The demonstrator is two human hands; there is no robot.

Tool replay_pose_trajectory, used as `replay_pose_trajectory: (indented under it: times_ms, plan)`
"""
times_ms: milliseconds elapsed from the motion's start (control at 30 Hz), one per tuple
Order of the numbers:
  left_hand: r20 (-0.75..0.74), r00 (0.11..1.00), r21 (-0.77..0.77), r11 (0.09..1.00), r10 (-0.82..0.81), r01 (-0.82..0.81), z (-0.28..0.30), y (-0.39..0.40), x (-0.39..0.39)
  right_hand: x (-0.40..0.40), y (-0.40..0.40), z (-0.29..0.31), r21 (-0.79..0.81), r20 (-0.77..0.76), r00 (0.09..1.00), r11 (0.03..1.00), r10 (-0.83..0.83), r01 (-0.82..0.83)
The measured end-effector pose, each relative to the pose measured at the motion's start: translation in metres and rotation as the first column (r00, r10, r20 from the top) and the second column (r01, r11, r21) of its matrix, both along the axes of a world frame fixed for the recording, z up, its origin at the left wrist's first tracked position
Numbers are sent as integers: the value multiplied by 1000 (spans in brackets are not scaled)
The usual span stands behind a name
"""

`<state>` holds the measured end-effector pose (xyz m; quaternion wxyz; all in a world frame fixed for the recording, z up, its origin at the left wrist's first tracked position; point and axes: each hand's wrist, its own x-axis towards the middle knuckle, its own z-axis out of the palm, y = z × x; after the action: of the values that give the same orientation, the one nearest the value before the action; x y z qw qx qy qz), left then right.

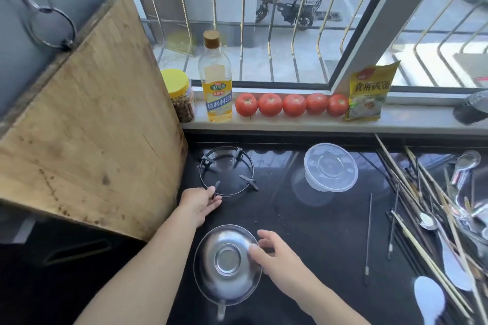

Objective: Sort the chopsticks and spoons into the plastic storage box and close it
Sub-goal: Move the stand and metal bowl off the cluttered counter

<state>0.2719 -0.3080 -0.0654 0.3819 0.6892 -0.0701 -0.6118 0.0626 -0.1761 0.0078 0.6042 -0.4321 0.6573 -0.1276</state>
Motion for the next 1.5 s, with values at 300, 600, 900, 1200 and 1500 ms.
replay_pose_trajectory:
  times_ms: [300, 600, 900, 1200, 1500]
  plan:
    - [-39, 989, -20, 989, 146, -147, -5, 8, -4, 8, 0, 5, -39, -9, 995, 995, 96, -97]
    - [251, 960, -3, 992, -122, 127, 37, 48, 10, 5, -1, -3, 63, 81, 994, 996, -66, 61]
    - [87, 982, -52, 984, -168, 172, 105, 140, -6, 15, -17, 18, 105, 108, 958, 962, -265, 254]
    - [362, 910, -305, 896, -203, 322, 122, -5, 10, 58, -171, 52, -68, 163, 908, 913, -387, 402]
    - [421, 902, -257, 940, -100, 225, 93, 0, 0, 32, -157, 19, -51, 257, 898, 923, -358, 382]
